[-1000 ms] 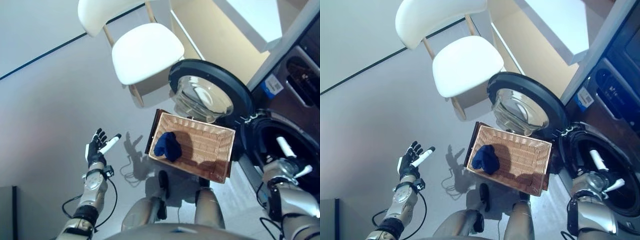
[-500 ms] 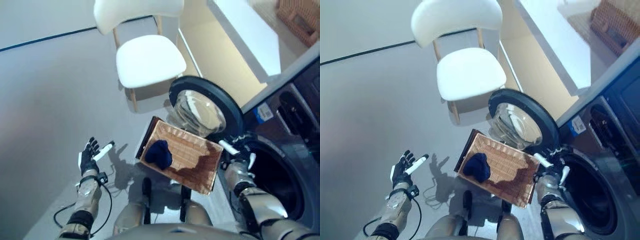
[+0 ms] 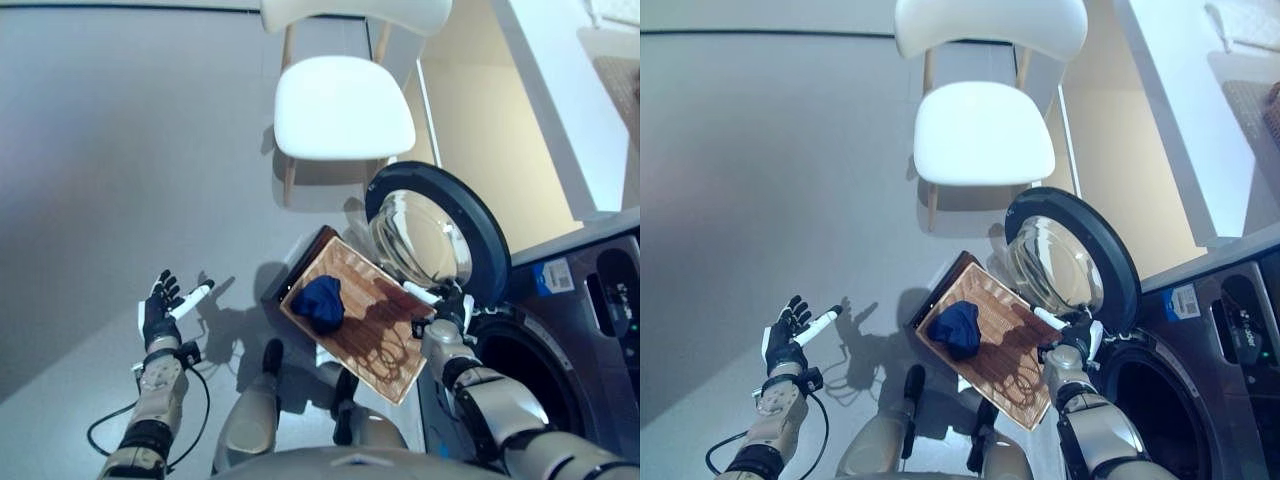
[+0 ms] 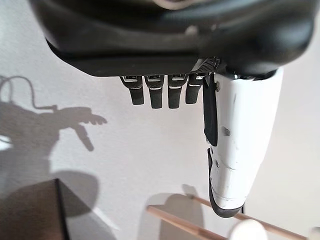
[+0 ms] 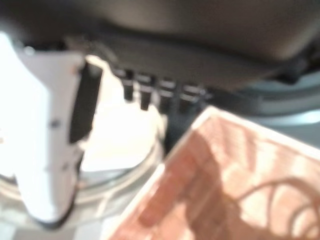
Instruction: Pick up the clothes and place them into the washing machine
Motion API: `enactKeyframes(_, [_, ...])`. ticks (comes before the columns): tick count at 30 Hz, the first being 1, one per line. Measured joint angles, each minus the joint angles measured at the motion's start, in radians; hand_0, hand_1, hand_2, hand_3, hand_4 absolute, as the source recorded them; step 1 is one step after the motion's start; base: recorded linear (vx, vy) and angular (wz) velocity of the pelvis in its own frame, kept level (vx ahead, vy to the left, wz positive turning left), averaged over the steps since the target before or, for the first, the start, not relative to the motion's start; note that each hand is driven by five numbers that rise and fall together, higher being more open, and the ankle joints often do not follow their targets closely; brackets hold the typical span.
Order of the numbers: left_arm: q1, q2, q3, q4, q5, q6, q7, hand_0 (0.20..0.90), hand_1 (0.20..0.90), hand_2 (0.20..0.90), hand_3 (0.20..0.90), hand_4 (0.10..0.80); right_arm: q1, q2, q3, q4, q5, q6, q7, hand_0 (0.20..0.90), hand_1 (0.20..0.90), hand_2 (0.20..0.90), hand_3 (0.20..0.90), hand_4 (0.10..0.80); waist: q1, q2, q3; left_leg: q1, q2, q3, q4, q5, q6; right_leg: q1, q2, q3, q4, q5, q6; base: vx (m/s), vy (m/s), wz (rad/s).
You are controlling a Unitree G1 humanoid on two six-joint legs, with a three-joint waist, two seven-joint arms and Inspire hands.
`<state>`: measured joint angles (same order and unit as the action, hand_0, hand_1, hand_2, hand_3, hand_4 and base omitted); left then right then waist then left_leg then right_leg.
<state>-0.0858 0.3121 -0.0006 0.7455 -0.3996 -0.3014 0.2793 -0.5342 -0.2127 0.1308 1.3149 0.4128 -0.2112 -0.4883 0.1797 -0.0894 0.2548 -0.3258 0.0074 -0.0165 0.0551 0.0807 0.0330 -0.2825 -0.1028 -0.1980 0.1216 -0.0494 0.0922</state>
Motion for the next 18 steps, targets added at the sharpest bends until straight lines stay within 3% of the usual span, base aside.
enactKeyframes(9, [-0.02, 0.0, 0.01, -0.049, 0.003, 0.012, 0.007, 0.9, 0.9, 0.9, 0.9, 0.8, -0.063, -0.013, 0.072, 0.039, -0.078, 0.028, -0.064, 0.9, 0.9, 0.9, 0.9, 0.8, 0.003, -0.01, 0.051, -0.064, 0.005, -0.007, 0.054, -0.005, 0.007, -0.043, -0.004, -0.007, 0.025, 0.003, -0.002, -0.043, 0.0, 0.02])
enactKeyframes(18, [-0.051, -0.002, 0.024, -0.051, 0.017, 0.012, 0.006, 0.9, 0.9, 0.9, 0.9, 0.8, -0.067, -0.006, 0.075, 0.047, -0.09, 0.039, -0.084, 0.9, 0.9, 0.9, 0.9, 0.8, 0.022, -0.018, 0.075, -0.086, 0.014, -0.034, 0.08, -0.011, 0.002, -0.034, 0.007, -0.036, 0.017, 0.006, -0.007, 0.005, 0.003, 0.15])
